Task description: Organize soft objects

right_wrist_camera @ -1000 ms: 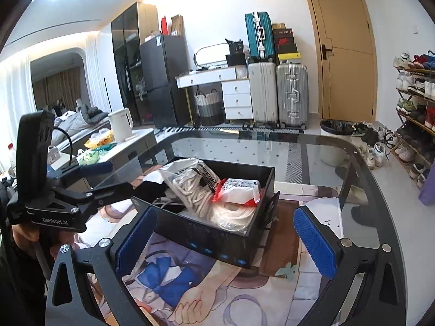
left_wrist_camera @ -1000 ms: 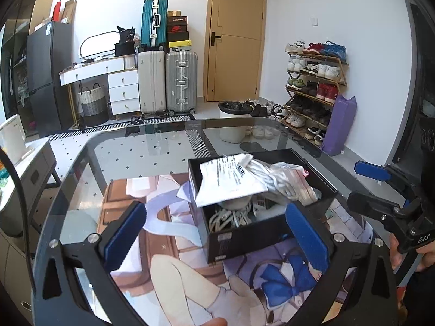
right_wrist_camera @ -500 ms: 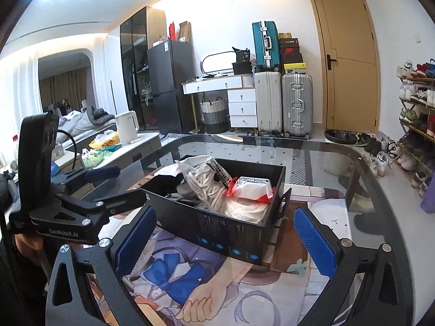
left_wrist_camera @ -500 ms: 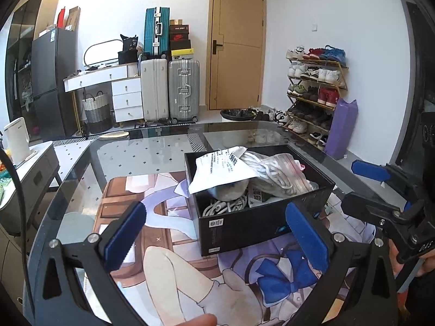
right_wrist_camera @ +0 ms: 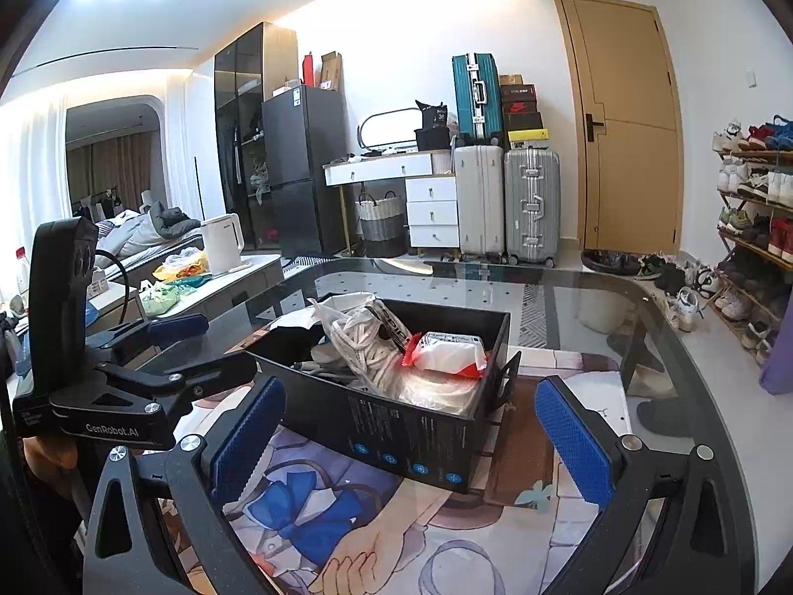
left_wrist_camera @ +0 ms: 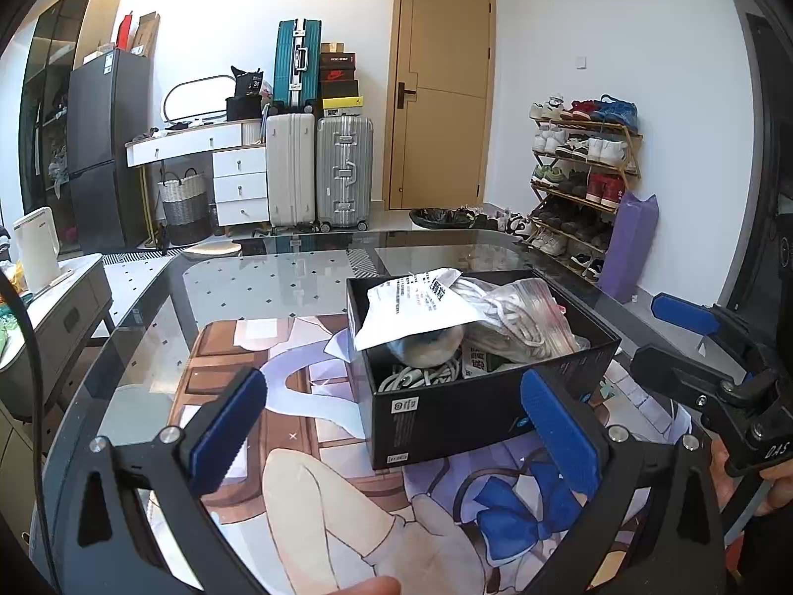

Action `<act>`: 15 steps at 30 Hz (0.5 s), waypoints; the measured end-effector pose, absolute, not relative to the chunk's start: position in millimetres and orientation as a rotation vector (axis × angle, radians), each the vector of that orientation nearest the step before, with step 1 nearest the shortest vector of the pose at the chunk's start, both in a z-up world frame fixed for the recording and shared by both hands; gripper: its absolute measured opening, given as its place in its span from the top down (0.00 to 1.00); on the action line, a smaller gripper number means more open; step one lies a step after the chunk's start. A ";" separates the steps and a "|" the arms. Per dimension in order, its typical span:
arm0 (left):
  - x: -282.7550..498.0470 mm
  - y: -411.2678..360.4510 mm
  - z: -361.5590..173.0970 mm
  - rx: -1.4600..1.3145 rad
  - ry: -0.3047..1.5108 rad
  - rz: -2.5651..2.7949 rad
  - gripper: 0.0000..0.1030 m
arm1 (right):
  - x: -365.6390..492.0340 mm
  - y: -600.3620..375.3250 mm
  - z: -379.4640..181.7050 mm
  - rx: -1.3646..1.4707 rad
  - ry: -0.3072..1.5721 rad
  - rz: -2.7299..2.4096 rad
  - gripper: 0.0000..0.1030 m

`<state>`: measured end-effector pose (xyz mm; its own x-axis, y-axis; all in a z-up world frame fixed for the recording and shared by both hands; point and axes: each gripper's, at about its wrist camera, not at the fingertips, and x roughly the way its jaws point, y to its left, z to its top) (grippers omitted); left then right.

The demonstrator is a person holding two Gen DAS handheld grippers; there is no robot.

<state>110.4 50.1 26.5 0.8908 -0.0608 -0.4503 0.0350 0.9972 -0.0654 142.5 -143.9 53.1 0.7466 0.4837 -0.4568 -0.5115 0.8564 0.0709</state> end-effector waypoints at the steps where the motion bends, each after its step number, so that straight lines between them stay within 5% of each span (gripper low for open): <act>1: 110.6 49.4 26.2 -0.056 0.471 -0.049 0.00 | 142.0 -144.6 53.5 -0.061 0.482 0.544 0.01; 15: 108.5 49.9 26.6 -0.060 0.463 -0.044 0.00 | 141.7 -146.1 54.8 -0.051 0.476 0.539 0.01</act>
<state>108.5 49.9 26.6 0.8937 -0.0558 -0.4451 0.0287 0.9973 -0.0675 141.7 -146.1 54.8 0.7528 0.4816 -0.4487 -0.5049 0.8598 0.0758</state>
